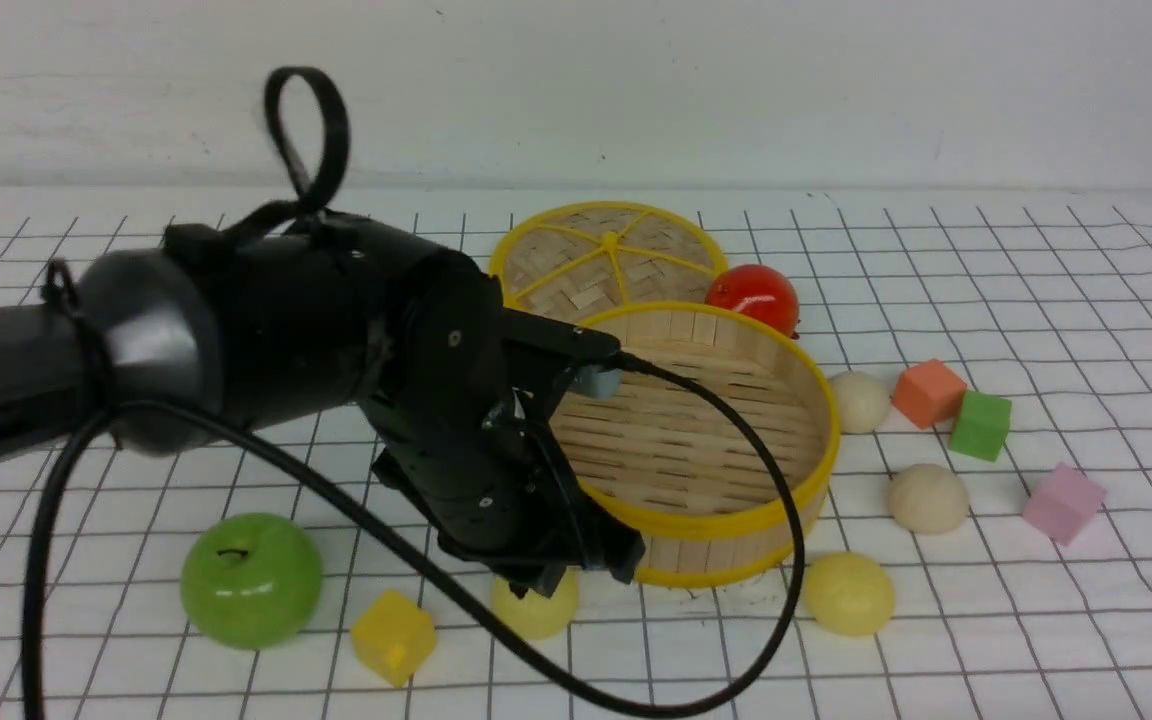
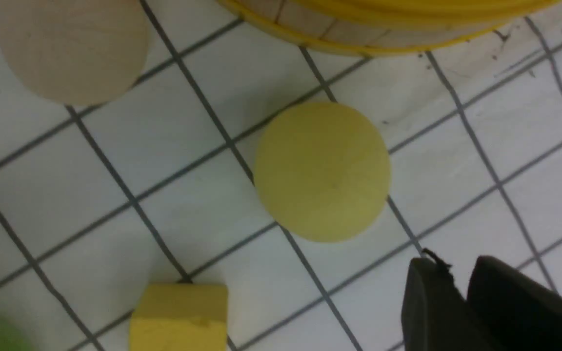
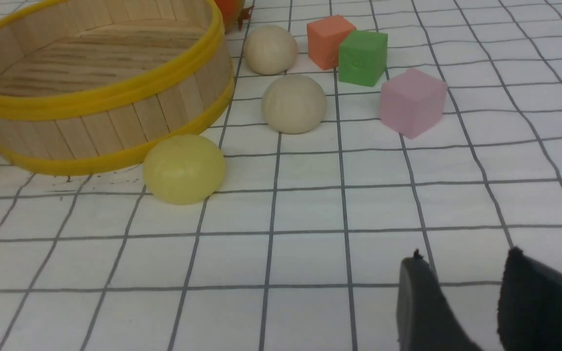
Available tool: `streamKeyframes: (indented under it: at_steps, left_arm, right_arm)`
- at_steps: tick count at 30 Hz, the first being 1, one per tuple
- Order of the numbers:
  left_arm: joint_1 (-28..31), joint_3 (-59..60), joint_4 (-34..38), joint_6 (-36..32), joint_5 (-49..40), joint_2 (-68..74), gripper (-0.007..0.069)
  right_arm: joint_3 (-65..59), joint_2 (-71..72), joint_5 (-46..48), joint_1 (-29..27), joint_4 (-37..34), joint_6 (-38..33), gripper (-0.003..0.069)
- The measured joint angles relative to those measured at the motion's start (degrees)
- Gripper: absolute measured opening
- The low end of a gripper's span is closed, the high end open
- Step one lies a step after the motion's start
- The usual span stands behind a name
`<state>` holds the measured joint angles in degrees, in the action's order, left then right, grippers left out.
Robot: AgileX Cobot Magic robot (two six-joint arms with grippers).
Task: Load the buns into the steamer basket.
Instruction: Use the left arm to grab a steamed stuffed bun
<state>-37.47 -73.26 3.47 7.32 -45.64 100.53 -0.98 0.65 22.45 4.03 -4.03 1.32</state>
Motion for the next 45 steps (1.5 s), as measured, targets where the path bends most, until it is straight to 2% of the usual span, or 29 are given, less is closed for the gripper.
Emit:
streamKeyframes:
  at_steps: [1, 6, 21, 29, 39, 42, 43, 44, 45]
  left_arm:
    - [0.0, -0.5, -1.0, 0.0, 0.0, 1.5, 0.0193]
    - [0.0, -1.0, -2.5, 0.0, 0.7, 4.1, 0.0288]
    - [0.0, -1.0, -7.5, 1.5, 7.0, 7.1, 0.0298]
    - [0.0, -1.0, -7.8, 1.5, 7.6, 8.1, 0.0238]
    - [0.0, -1.1, -8.0, 2.6, 7.5, 9.2, 0.0219]
    - [0.0, -1.1, -8.0, 3.9, 7.3, 9.2, 0.0130]
    - [0.0, -1.1, -8.0, 3.9, 7.3, 9.2, 0.0122]
    - [0.0, -1.2, -8.0, 4.1, 7.3, 9.2, 0.0045]
    - [0.0, -1.2, -8.0, 4.3, 7.3, 9.2, 0.0003]
  right_arm:
    - [0.0, 0.0, 0.0, 0.0, 0.0, 0.0, 0.0241]
    - [0.0, 0.0, 0.0, 0.0, 0.0, 0.0, 0.0241]
    - [0.0, 0.0, 0.0, 0.0, 0.0, 0.0, 0.0241]
    - [0.0, 0.0, 0.0, 0.0, 0.0, 0.0, 0.0241]
    - [0.0, 0.0, 0.0, 0.0, 0.0, 0.0, 0.0241]
    - [0.0, 0.0, 0.0, 0.0, 0.0, 0.0, 0.0241]
    - [0.0, 0.0, 0.0, 0.0, 0.0, 0.0, 0.0241]
    - [0.0, 0.0, 0.0, 0.0, 0.0, 0.0, 0.0241]
    - [0.0, 0.0, 0.0, 0.0, 0.0, 0.0, 0.0241]
